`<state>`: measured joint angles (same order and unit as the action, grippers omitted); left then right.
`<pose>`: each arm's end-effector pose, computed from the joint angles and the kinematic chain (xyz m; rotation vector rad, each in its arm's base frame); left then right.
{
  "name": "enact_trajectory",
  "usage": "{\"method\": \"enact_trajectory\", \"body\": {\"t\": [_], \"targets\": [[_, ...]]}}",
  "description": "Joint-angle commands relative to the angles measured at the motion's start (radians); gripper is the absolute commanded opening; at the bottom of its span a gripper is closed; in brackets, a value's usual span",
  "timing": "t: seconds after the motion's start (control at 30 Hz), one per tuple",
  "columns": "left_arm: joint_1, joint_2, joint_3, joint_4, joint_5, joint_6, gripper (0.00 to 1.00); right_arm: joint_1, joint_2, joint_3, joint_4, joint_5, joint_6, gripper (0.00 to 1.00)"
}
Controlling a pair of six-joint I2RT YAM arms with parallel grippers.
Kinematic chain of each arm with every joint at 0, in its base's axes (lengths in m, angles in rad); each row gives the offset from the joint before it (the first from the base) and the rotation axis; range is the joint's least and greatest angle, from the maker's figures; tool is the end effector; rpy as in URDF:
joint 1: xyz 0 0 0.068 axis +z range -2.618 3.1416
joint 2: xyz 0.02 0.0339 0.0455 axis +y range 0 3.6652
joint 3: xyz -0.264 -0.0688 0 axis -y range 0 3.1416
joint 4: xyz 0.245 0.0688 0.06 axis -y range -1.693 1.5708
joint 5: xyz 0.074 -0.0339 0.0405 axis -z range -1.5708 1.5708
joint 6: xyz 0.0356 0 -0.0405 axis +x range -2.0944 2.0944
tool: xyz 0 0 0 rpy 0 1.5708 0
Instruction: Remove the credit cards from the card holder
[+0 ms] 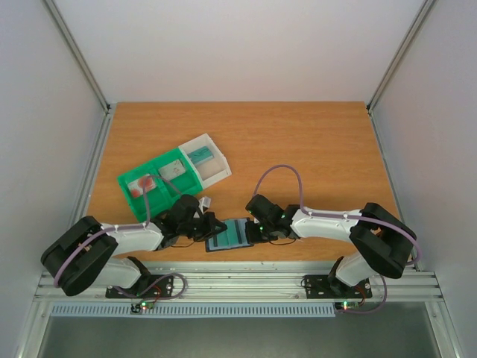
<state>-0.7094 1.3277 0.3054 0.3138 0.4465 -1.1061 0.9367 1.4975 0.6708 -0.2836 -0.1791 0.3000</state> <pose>0.1539 -0.1523 0.1229 -0.2490 2.6332 -1.3214 0.1485 0.2126 0.1395 -0.9357 2.6502 0.5874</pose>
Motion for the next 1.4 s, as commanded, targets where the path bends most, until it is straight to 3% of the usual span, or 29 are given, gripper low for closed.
{"method": "enact_trajectory", "body": {"t": [0.0,0.3,0.7,0.83,1.03,1.37], "targets": [[-0.007,-0.004,0.004,-0.012,-0.005,0.029,0.0,0.001,-0.033,-0.003,-0.025,-0.003,0.01,0.02],[-0.007,0.041,0.049,-0.028,0.026,0.045,0.01,0.001,-0.077,0.051,-0.029,-0.057,-0.001,0.08],[-0.006,0.052,0.073,-0.04,0.028,0.036,0.01,0.0,0.054,0.054,-0.009,-0.003,-0.024,0.07],[-0.007,0.082,0.074,-0.018,0.034,0.024,0.06,0.0,0.06,0.034,-0.006,0.009,-0.018,0.07],[-0.006,0.12,0.07,-0.013,0.02,0.02,0.23,0.001,0.052,0.014,-0.001,0.019,-0.014,0.06],[-0.007,0.136,0.069,0.018,0.02,0.015,0.25,0.0,0.043,-0.001,0.005,0.018,-0.008,0.06]]}}
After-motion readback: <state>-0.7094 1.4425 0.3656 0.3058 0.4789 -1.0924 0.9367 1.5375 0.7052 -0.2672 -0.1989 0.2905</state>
